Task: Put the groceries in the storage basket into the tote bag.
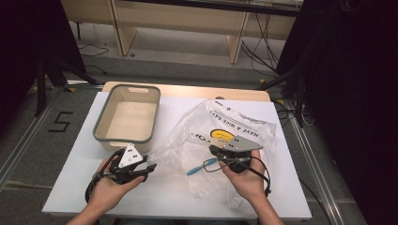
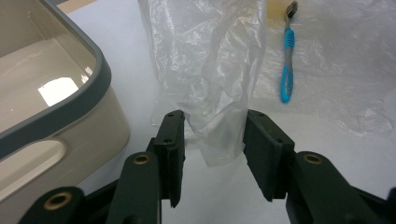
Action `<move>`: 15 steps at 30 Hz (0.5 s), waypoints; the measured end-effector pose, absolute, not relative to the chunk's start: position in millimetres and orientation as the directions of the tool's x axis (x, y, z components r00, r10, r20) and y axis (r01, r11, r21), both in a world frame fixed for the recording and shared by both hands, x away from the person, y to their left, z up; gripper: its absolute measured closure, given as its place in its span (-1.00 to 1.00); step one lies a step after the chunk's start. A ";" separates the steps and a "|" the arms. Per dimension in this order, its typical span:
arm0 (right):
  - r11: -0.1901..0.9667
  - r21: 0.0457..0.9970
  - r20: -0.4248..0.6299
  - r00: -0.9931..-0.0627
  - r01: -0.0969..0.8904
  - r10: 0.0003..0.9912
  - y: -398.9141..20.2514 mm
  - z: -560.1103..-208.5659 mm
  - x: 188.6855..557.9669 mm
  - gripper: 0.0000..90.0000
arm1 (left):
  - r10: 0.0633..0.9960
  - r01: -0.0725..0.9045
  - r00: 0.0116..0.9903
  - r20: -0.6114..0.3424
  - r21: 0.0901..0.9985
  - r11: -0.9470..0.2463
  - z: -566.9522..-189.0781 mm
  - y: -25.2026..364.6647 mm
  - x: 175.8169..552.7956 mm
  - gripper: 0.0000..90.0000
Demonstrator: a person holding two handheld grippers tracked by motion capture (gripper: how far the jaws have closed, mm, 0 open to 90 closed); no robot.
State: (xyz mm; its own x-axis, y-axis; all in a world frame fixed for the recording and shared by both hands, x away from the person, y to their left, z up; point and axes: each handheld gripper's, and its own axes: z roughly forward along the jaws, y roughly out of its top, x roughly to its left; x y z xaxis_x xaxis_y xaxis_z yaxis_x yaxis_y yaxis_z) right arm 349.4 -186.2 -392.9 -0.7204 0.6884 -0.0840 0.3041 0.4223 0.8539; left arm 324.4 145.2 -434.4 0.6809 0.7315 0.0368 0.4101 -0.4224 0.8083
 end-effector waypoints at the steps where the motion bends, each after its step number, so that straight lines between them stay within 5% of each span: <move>1: 0.422 0.854 -0.082 -0.721 0.305 0.688 -186.3 -393.0 349.0 1.00 | 0.732 0.410 0.680 0.037 0.808 -0.422 -434.3 145.2 324.4 0.31; 15: 0.487 0.803 -0.050 -0.774 0.345 0.631 -179.6 -414.8 337.1 1.00 | 0.734 0.410 0.678 0.038 0.809 -0.421 -435.3 145.6 323.4 0.25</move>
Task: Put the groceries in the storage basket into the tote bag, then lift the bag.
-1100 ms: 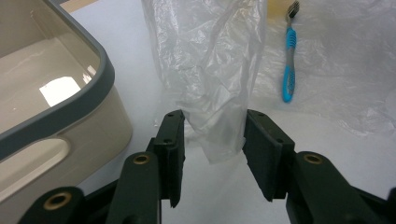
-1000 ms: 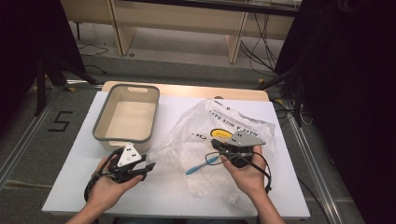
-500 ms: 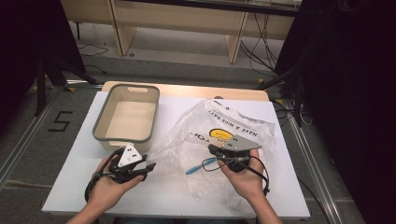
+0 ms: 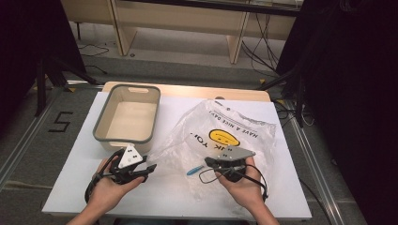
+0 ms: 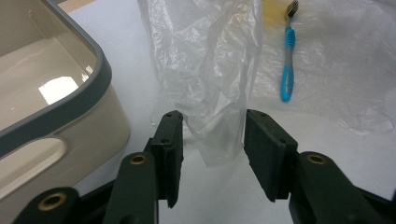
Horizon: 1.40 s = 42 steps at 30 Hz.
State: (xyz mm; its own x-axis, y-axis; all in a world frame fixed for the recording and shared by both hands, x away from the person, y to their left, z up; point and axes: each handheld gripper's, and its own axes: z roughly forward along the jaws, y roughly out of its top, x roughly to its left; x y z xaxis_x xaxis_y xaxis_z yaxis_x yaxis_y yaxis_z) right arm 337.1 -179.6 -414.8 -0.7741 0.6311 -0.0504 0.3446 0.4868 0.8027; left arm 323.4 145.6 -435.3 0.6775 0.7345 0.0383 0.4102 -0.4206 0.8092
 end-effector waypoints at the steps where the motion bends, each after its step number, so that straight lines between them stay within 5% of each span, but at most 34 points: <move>1: 0.495 0.795 -0.046 -0.779 0.350 0.625 -178.2 -418.4 335.9 1.00 | 0.736 0.412 0.676 0.039 0.808 -0.421 -435.4 145.9 323.3 0.21; 12: 0.525 0.756 0.007 -0.806 0.392 0.592 -178.0 -437.3 331.3 0.97 | 0.732 0.415 0.681 0.029 0.807 -0.419 -435.8 146.0 321.6 -0.22; 18: 0.407 0.831 0.069 -0.797 0.379 0.600 -189.2 -424.4 329.1 0.38 | 0.730 0.415 0.683 0.023 0.810 -0.414 -434.7 145.5 319.4 -0.40; 24: 0.297 0.889 0.074 -0.749 0.349 0.659 -209.3 -406.6 326.1 0.06 | 0.726 0.418 0.687 0.023 0.805 -0.422 -436.6 145.0 318.8 -0.48; 42: 0.377 0.849 0.067 -0.782 0.371 0.620 -222.3 -415.3 319.4 -0.04 | 0.731 0.435 0.682 0.014 0.796 -0.420 -442.2 146.9 321.2 -0.52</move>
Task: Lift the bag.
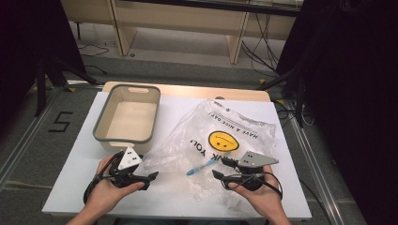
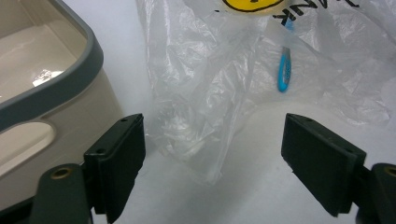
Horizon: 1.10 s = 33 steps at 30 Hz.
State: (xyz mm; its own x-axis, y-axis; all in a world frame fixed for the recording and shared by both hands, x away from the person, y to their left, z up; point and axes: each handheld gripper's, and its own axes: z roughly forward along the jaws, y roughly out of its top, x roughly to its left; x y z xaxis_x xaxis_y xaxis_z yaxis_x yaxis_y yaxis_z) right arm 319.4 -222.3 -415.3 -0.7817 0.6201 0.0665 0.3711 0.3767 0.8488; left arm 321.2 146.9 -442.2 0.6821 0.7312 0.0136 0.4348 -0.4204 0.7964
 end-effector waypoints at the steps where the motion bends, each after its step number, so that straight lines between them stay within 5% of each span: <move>1: 0.386 0.844 0.066 -0.786 0.372 0.615 -221.9 -416.8 319.2 -0.06 | 0.729 0.434 0.685 0.016 0.794 -0.425 -442.8 146.9 321.5 -0.52; 18: 0.510 0.780 0.042 -0.844 0.362 0.534 -228.0 -429.6 305.4 -0.34 | 0.730 0.450 0.683 0.019 0.776 -0.442 -447.9 144.1 320.3 -0.47; 33: 0.651 0.639 0.054 -0.869 0.408 0.492 -227.6 -465.6 298.1 -0.38 | 0.713 0.465 0.700 0.036 0.735 -0.493 -461.5 139.4 329.9 -0.02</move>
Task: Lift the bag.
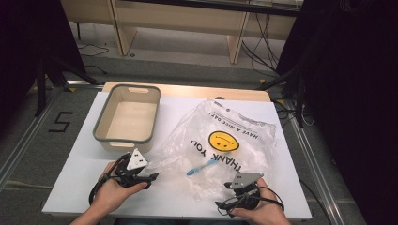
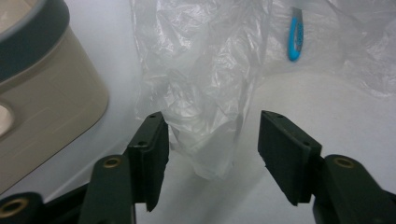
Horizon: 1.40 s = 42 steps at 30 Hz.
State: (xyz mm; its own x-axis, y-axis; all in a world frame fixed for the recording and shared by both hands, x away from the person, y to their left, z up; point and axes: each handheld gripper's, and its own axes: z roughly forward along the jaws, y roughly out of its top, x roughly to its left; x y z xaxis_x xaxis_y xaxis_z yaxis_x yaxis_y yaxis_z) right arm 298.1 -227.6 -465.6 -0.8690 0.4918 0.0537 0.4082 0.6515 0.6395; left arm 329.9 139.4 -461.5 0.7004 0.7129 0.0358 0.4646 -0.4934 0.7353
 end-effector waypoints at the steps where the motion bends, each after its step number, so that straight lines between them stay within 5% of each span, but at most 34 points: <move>1: 0.656 0.634 0.052 -0.870 0.408 0.491 -225.3 -467.8 298.9 -0.38 | 0.712 0.464 0.701 0.035 0.736 -0.493 -461.6 139.4 330.4 0.00; 9: 0.677 0.609 0.022 -0.861 0.414 0.508 -221.3 -476.2 304.9 -0.36 | 0.708 0.471 0.706 0.031 0.726 -0.501 -462.3 139.0 334.0 0.22; 23: 0.678 0.601 -0.008 -0.845 0.423 0.534 -223.8 -482.5 311.0 -0.21 | 0.706 0.466 0.707 0.035 0.728 -0.503 -463.0 137.1 335.3 0.29; 36: 0.667 0.601 0.006 -0.838 0.439 0.546 -230.8 -480.3 319.6 0.42 | 0.709 0.460 0.705 0.037 0.736 -0.497 -462.1 136.4 336.2 0.28; 42: 0.659 0.603 -0.007 -0.823 0.450 0.568 -232.2 -480.0 323.3 0.87 | 0.703 0.459 0.710 0.041 0.730 -0.506 -463.6 134.2 337.6 0.27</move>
State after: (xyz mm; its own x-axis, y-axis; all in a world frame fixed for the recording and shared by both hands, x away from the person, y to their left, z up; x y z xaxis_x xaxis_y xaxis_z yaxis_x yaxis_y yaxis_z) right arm 323.3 -232.2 -480.0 -0.8229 0.5681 -0.0072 0.4495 0.6587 0.6033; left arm 337.6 134.2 -463.6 0.7099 0.7031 0.0408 0.4590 -0.5059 0.7303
